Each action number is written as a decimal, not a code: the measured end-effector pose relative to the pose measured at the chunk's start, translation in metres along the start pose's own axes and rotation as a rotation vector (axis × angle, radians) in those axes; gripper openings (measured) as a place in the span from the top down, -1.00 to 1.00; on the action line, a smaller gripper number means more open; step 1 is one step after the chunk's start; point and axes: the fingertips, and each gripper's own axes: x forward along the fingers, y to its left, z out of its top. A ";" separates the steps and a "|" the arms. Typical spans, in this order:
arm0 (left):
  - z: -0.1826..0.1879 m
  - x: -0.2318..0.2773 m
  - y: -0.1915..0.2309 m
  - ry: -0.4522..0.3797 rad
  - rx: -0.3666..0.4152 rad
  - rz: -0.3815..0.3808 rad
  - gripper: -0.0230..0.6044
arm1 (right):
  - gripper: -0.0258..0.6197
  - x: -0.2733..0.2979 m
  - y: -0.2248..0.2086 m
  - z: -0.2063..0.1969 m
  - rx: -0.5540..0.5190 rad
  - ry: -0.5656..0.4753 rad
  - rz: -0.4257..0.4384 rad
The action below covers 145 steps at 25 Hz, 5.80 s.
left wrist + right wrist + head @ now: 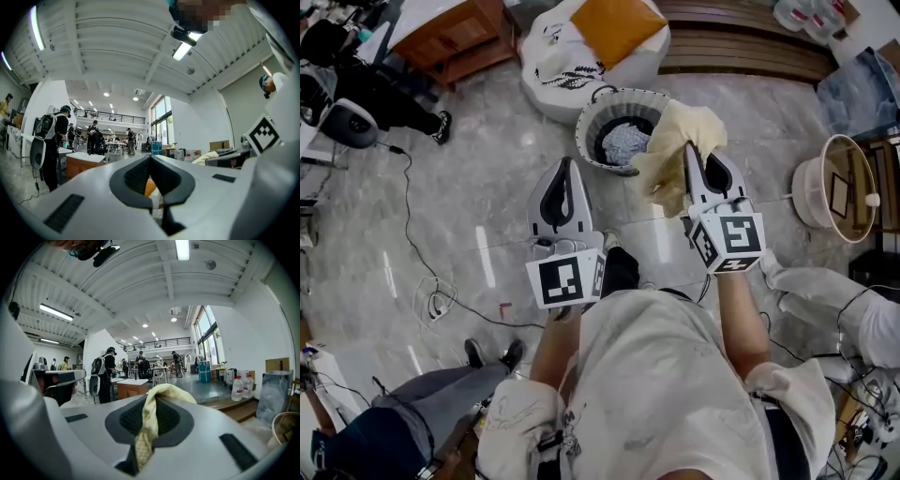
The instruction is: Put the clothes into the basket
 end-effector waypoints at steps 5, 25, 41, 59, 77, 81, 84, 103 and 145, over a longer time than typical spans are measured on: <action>-0.008 0.043 0.045 0.002 -0.048 -0.007 0.93 | 0.88 0.058 0.012 0.001 -0.029 0.045 -0.001; -0.066 0.167 0.110 0.013 -0.099 0.062 0.93 | 0.88 0.238 -0.014 -0.065 0.000 0.223 0.108; -0.144 0.238 0.118 0.142 -0.135 0.182 0.93 | 0.88 0.351 -0.048 -0.229 -0.012 0.535 0.258; -0.208 0.264 0.118 0.264 -0.159 0.205 0.93 | 0.88 0.391 -0.081 -0.449 0.162 1.014 0.139; -0.213 0.268 0.110 0.289 -0.168 0.187 0.93 | 0.55 0.350 -0.077 -0.476 0.115 1.120 0.186; -0.203 0.263 0.109 0.276 -0.166 0.172 0.93 | 0.58 0.327 -0.071 -0.466 0.114 1.111 0.194; -0.195 0.255 0.111 0.268 -0.160 0.167 0.93 | 0.59 0.308 -0.059 -0.460 0.108 1.103 0.208; -0.161 0.177 0.108 0.255 -0.154 0.083 0.93 | 0.58 0.200 -0.046 -0.365 0.169 0.882 0.094; 0.047 0.126 0.120 -0.083 -0.024 -0.023 0.93 | 0.54 0.134 -0.012 0.127 -0.124 -0.236 -0.096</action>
